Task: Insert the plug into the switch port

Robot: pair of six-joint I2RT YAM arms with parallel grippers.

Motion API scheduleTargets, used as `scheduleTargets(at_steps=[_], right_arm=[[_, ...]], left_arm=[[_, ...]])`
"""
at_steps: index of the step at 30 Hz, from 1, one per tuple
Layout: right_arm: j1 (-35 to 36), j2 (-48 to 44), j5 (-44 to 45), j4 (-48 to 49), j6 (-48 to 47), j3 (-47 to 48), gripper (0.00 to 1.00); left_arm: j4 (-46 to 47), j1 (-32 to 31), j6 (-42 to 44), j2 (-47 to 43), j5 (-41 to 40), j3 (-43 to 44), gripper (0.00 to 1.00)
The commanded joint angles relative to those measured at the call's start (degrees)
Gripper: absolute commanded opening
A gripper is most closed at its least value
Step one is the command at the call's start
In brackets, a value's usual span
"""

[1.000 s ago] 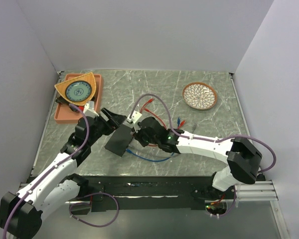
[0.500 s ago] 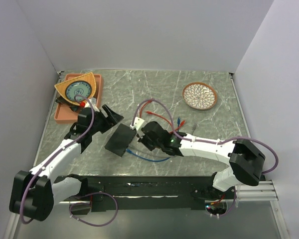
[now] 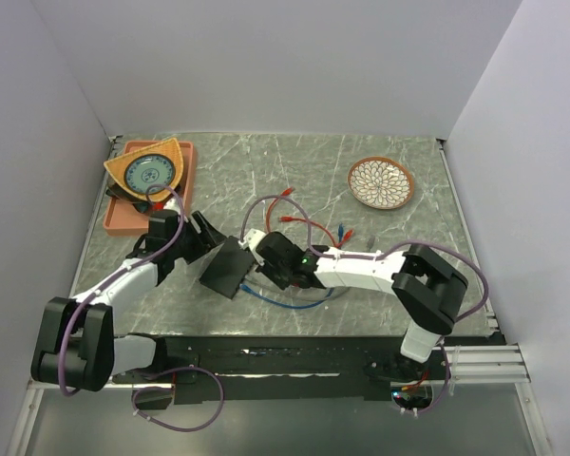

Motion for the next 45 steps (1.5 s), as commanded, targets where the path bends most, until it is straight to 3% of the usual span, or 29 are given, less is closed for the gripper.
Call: scheduleTargets(at_steps=[1, 15, 45], right_arm=[[-1.4, 2.2, -0.3, -1.0, 2.3, 4.7, 0.00], [-1.7, 5.8, -6.0, -2.4, 5.8, 6.5, 0.00], [-1.6, 10.0, -4.9, 1.0, 7.1, 9.8, 0.00]], left_arm=[[1.8, 0.5, 3.9, 0.3, -1.6, -0.5, 0.74], [5.1, 0.6, 5.3, 11.6, 3.3, -1.1, 0.66], [6.5, 0.6, 4.2, 11.2, 6.2, -2.6, 0.63]])
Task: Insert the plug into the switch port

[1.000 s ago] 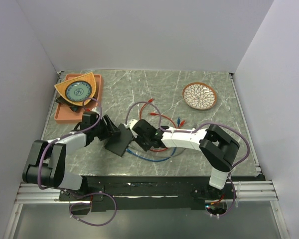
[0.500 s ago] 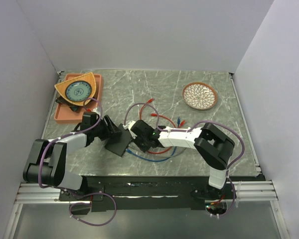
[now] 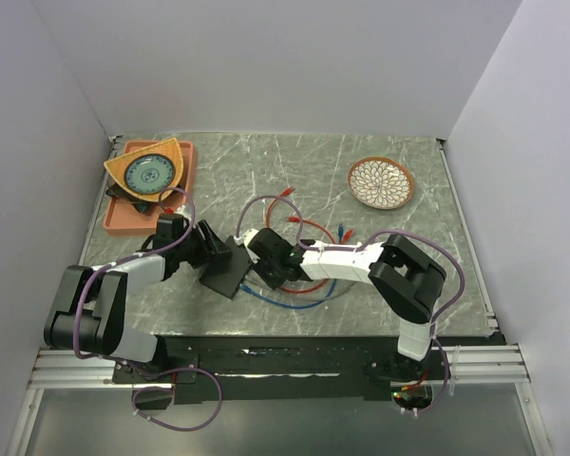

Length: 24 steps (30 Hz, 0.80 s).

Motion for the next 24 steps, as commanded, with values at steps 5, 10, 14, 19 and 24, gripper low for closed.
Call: scheduleTargets(at_steps=[5, 10, 14, 19, 24], right_arm=[[-0.1, 2.7, 1.2, 3.5, 0.2, 5.6, 0.00], [-0.1, 3.7, 0.6, 3.4, -0.1, 7.9, 0.00], [-0.2, 5.0, 0.0, 2.9, -0.1, 9.0, 0.00], [-0.1, 4.8, 0.8, 3.6, 0.2, 8.5, 0.00], [-0.1, 3.6, 0.2, 6.1, -0.3, 6.9, 0.00]], left_arm=[[0.9, 0.0, -0.7, 0.4, 2.7, -1.4, 0.62], [1.3, 0.0, -1.1, 0.2, 3.0, -1.8, 0.61], [1.7, 0.0, -1.4, 0.2, 3.2, -2.1, 0.61], [2.4, 0.0, -1.7, 0.3, 4.3, -2.2, 0.61], [2.2, 0.0, -1.4, 0.5, 4.4, -2.0, 0.61]])
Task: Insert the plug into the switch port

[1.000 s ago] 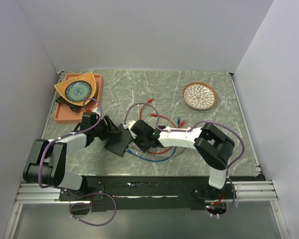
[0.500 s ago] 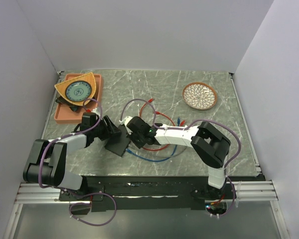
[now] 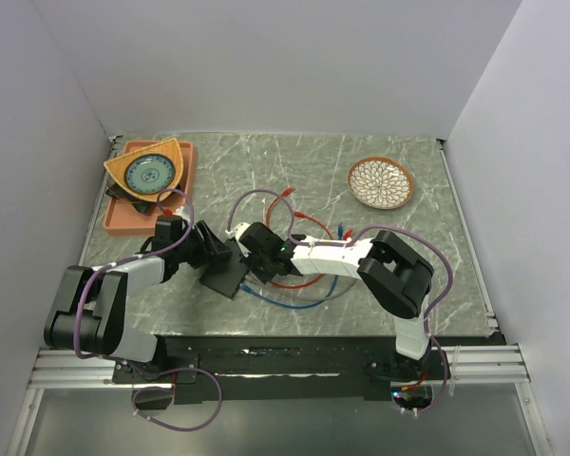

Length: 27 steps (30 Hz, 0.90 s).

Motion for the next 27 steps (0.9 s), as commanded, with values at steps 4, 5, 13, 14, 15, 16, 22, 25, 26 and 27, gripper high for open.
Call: scheduleTargets(at_steps=[4, 5, 13, 14, 15, 16, 22, 25, 26, 27], right_arm=[[0.0, -1.0, -1.1, 5.7, -1.9, 1.1, 0.00], [0.0, -1.1, -1.5, 5.9, -2.4, 1.0, 0.00], [0.5, -0.5, -3.1, 6.4, -7.0, 1.2, 0.00], [0.7, -0.1, -2.9, 6.2, -7.3, 1.4, 0.00], [0.9, 0.0, -2.9, 6.2, -7.9, 1.4, 0.00], [1.2, 0.1, -2.6, 6.4, -8.1, 1.6, 0.00], [1.6, 0.9, -2.1, 6.6, -9.4, 2.6, 0.00], [1.7, 0.8, -2.1, 7.5, -10.6, 2.7, 0.00], [1.7, 0.8, -2.2, 7.7, -10.8, 2.8, 0.00], [1.7, 0.8, -2.4, 7.6, -11.5, 2.9, 0.00]], left_arm=[[-0.3, -0.6, -0.5, 0.3, 3.5, -0.7, 0.61], [-0.2, -0.5, -0.5, 0.3, 3.5, -0.7, 0.61], [-0.7, -0.6, 0.0, 0.3, 3.7, -0.3, 0.61], [-0.6, -0.5, 0.1, 0.3, 4.0, -0.1, 0.61], [-0.6, -0.6, 0.1, 0.3, 4.1, -0.2, 0.61], [-0.5, -0.5, 0.1, 0.3, 4.2, -0.1, 0.61], [-0.4, -0.5, 0.5, 0.8, 4.9, 0.0, 0.61], [-0.6, -0.5, 0.8, 0.9, 5.2, 0.2, 0.61], [-0.4, -0.6, 0.8, 0.9, 5.2, 0.2, 0.62], [-0.5, -0.6, 0.8, 1.0, 5.3, 0.2, 0.61]])
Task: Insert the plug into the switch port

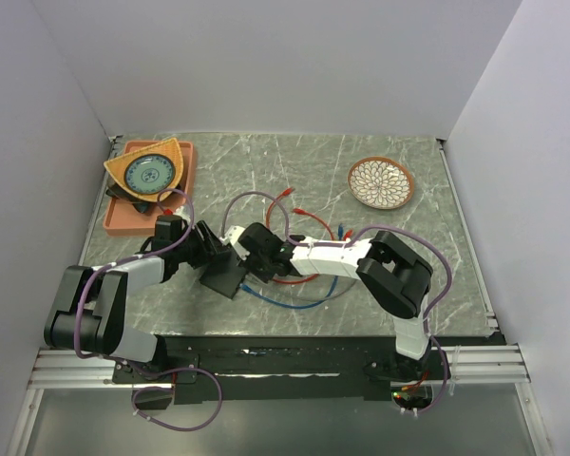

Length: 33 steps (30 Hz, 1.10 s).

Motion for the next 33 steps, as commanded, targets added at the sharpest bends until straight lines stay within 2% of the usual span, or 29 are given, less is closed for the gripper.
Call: scheduleTargets(at_steps=[1, 11, 24, 33], right_arm=[[1.4, 0.7, -1.5, 6.2, -2.5, 3.2, 0.00], [1.7, 2.3, -1.4, 5.0, -3.8, 5.8, 0.00], [1.7, 0.0, -2.6, 12.0, -0.5, 2.0, 0.00], [1.2, -1.1, -3.4, 13.4, -1.1, 2.4, 0.00]], left_arm=[[-0.6, -0.7, 0.5, 1.0, 4.8, 0.2, 0.62], [-1.3, -0.7, 1.2, 1.3, 5.6, 1.0, 0.61], [-0.6, -0.7, 1.2, 2.2, 8.9, 0.3, 0.52], [0.8, -1.0, 0.5, 2.4, 10.4, -1.2, 0.49]])
